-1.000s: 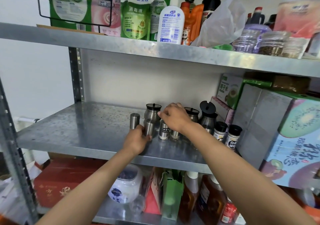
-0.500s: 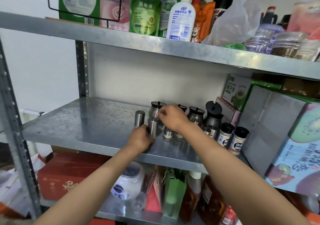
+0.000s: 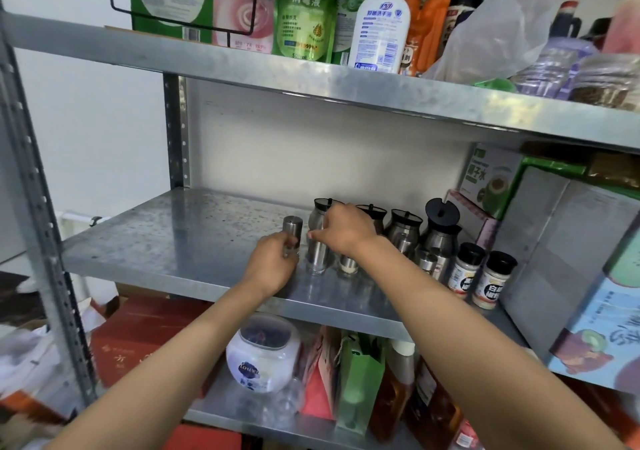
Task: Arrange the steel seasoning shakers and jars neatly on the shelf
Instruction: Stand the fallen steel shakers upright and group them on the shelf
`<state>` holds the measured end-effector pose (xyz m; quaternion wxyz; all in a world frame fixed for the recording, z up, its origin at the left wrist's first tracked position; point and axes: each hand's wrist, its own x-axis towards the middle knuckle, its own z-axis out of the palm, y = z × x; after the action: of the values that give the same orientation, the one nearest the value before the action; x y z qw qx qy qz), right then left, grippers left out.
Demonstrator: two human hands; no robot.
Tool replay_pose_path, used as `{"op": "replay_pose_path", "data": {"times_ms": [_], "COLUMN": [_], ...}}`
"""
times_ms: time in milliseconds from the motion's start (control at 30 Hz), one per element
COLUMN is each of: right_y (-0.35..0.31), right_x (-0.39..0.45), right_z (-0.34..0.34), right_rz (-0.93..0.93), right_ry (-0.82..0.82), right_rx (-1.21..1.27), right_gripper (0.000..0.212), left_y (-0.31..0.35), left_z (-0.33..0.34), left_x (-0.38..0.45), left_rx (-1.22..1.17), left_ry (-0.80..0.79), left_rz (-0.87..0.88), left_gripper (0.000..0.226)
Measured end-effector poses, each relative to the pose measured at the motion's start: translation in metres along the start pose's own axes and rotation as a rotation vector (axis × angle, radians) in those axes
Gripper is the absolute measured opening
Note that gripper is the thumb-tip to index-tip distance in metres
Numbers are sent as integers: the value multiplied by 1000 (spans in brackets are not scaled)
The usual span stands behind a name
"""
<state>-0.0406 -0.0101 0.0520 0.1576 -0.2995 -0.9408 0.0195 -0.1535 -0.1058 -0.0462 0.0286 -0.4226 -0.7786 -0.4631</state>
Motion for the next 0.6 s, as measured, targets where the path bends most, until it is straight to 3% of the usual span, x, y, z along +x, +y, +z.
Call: {"op": "replay_pose_path", "data": {"times_ms": [267,467,600], "right_y": [16,19,15], "right_x": [10,9,10], "right_z": [-4,-8,-5], "right_rz": [27,38,66], "right_ry": [-167,-233,-149], "right_rx": [190,300,351], "right_gripper": [10,22,20], "left_y": [0,3,3], "left_z": [-1,-6,-10], "left_x": [-1,2,4], "left_rx": [-16,-19,-8], "left_ry": [27,34,45], "left_rz": [22,-11,-8], "left_gripper": [18,15,17]}}
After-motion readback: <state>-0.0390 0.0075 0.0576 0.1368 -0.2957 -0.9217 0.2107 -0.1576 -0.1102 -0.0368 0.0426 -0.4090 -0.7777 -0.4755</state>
